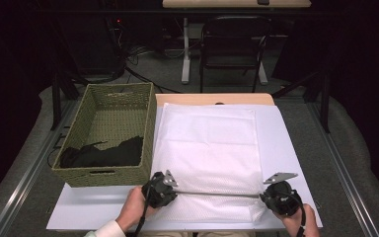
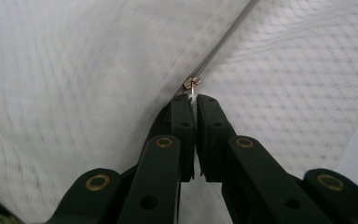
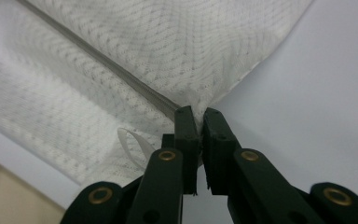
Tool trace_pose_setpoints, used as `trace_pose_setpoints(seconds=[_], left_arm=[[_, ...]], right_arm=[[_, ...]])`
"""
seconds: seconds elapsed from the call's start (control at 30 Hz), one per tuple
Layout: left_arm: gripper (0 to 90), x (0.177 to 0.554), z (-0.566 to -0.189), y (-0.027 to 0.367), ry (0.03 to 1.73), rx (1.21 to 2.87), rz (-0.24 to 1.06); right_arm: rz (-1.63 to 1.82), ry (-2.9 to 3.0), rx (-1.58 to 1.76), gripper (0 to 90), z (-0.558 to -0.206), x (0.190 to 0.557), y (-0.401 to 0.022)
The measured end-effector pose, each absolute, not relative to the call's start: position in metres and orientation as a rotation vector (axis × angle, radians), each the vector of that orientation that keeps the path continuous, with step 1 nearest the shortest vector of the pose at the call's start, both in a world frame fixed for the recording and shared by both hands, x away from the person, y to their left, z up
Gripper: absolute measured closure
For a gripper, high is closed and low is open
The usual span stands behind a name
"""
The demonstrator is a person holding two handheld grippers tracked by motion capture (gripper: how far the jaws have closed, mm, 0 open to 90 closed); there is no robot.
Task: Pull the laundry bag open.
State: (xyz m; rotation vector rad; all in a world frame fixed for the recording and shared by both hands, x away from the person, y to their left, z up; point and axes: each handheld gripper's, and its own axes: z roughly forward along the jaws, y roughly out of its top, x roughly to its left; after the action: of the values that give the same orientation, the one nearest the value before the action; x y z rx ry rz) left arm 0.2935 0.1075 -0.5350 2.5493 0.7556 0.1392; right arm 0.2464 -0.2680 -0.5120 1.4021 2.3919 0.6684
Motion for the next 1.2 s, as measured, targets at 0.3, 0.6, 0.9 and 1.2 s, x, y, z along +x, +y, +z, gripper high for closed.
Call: trace_pose_setpoints(seconds=[0.3, 0.6, 0.9, 1.2], left_arm=[[87.0, 0.283, -0.534, 0.13, 0.805, 2.539, 0.099], [86.9, 0.273, -0.529, 0.161, 0.893, 2.497, 0.091], [86.9, 0.264, -0.531, 0.188, 0.99, 2.466, 0.109], [86.9, 0.264, -0.528, 0.193, 1.001, 2.489, 0.151]], right_arm=[[0.632, 2.377, 1.396, 85.5, -0.512, 0.249, -0.27], [0.618, 2.381, 1.38, 85.3, -0.513, 0.25, -0.268], [0.612, 2.401, 1.364, 85.3, -0.515, 0.251, -0.268], [0.575, 2.419, 1.352, 85.3, -0.52, 0.252, -0.266]])
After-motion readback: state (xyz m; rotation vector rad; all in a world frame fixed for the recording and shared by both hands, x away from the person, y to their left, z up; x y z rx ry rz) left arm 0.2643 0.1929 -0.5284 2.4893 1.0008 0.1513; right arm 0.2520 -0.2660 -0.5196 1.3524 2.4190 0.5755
